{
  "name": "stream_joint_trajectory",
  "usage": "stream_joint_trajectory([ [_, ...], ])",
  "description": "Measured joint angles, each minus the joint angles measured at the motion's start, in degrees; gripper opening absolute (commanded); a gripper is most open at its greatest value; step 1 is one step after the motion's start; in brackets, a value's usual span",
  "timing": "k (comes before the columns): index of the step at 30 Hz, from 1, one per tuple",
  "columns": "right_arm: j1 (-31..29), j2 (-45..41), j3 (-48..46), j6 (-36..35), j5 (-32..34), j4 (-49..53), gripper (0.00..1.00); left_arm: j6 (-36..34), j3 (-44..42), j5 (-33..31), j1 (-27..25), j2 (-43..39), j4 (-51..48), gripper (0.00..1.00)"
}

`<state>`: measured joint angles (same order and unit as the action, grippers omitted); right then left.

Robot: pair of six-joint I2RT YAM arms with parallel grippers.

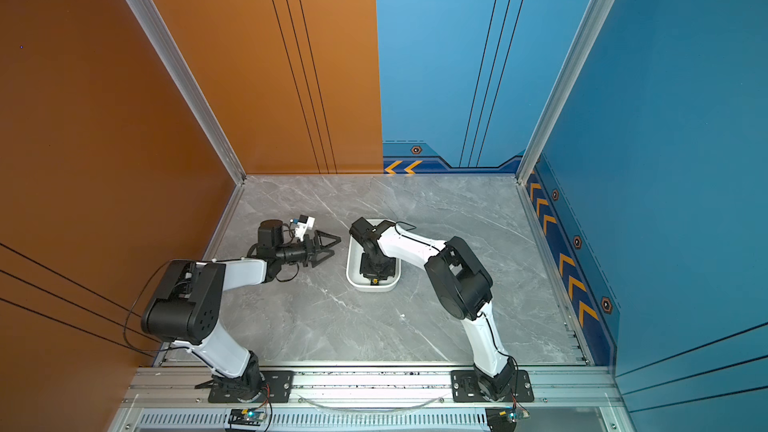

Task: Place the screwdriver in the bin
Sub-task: 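Lower the held screwdriver into the white bin with the right gripper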

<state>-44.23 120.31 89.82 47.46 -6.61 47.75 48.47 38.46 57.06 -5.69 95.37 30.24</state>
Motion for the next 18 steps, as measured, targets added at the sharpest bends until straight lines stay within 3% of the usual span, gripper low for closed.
stream_joint_trajectory([
  [2, 0.0, -0.1, 0.0, 0.0, -0.3, 0.0, 0.0, 0.0, -0.2, 0.0, 0.0, 0.0, 0.0, 0.98],
  [4, 0.2, -0.1, 0.0, 0.0, -0.5, 0.0, 0.11, 0.0, -0.3, 0.0, 0.0, 0.0, 0.0, 0.98],
  [8, 0.4, -0.1, 0.0, 0.0, -0.7, 0.0, 0.15, 0.0, -0.6, 0.0, 0.0, 0.0, 0.0, 0.98],
  [13, 0.4, -0.1, 0.0, -0.1, -1.0, 0.0, 0.32, 0.0, -0.6, 0.0, 0.1, 0.0, 0.0, 0.98],
  [18, 0.4, -0.1, 0.0, 0.0, -1.7, -0.6, 0.38, 0.0, -0.6, 0.0, 0.1, 0.0, 0.0, 0.98],
])
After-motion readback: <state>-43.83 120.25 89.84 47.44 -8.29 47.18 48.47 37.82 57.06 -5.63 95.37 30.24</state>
